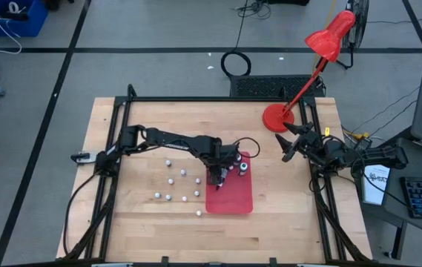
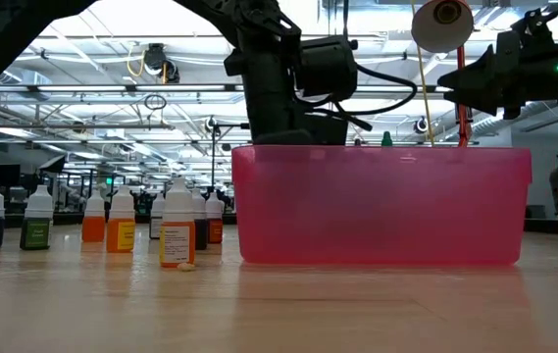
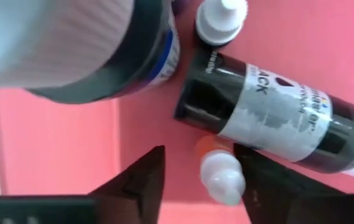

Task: Pick & Place food coloring
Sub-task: Put the small yellow food coloring bottle into the red bin, then put the small orange food coloring bottle into the red bin

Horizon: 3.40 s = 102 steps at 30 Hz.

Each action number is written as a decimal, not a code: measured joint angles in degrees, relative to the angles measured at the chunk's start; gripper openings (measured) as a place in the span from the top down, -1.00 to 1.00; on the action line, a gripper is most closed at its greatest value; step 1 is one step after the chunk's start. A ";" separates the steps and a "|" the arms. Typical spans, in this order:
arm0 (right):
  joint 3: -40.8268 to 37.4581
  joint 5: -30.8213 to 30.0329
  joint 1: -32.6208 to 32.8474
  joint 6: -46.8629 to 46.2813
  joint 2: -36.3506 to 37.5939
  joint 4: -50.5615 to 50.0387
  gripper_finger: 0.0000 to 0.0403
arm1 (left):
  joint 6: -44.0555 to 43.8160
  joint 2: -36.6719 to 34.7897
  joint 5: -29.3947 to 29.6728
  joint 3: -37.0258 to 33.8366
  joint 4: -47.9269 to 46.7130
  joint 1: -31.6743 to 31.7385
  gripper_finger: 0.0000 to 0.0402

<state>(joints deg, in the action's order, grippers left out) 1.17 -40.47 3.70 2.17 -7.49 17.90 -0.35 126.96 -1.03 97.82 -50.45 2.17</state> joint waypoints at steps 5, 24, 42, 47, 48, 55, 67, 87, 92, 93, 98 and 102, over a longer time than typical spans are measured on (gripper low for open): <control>0.00 0.00 -0.02 0.00 0.00 -0.23 -0.38 | -0.16 -0.47 -0.04 -0.04 -0.64 0.02 -0.17; 0.02 -0.02 -0.02 0.00 -0.22 -0.70 -0.38 | -8.91 -11.89 4.63 -1.42 -17.74 -3.58 -0.18; 0.01 0.00 -0.01 -1.47 -0.22 -0.59 -0.38 | -10.73 -11.74 1.47 -14.10 -1.47 -10.50 -0.06; 0.02 0.00 -0.02 -1.53 -0.22 -0.60 -0.38 | -10.53 -11.74 0.63 -15.72 1.44 -10.51 -0.06; 0.00 0.00 -0.02 -1.75 -0.22 -0.60 -0.38 | -10.51 -11.75 0.63 -15.89 1.51 -10.50 -0.06; 0.02 0.00 -0.02 -3.23 -0.22 -0.62 -0.38 | -10.41 -11.78 0.66 -18.63 4.06 -9.83 -0.06; 0.01 0.02 -0.02 -3.25 -0.22 -0.64 -0.38 | -8.10 -11.78 3.67 -18.75 4.08 -9.77 0.08; 0.01 0.03 -0.02 -3.56 -0.31 -0.69 -0.38 | -5.85 -19.74 5.97 -18.49 -0.31 -8.79 0.68; 0.00 0.02 -0.01 -3.56 -0.33 -0.64 -0.38 | -5.44 -23.95 7.20 -17.56 1.00 -8.79 0.68; 0.00 0.03 -0.02 -3.56 -0.33 -0.64 -0.38 | -4.98 -24.09 7.47 -16.65 0.89 -8.79 0.68; 0.00 0.02 -0.02 -3.54 -0.33 -0.30 -0.38 | 0.87 -22.63 8.15 -8.60 -0.50 -9.45 0.68; 0.02 0.02 -0.02 -4.31 -0.33 -0.23 -0.38 | 5.75 -19.33 8.13 -2.30 -1.16 -10.11 0.68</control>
<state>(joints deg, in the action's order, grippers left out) 1.19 -40.45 3.68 -2.14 -7.81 17.67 5.40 107.62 7.10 95.52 -51.61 -7.94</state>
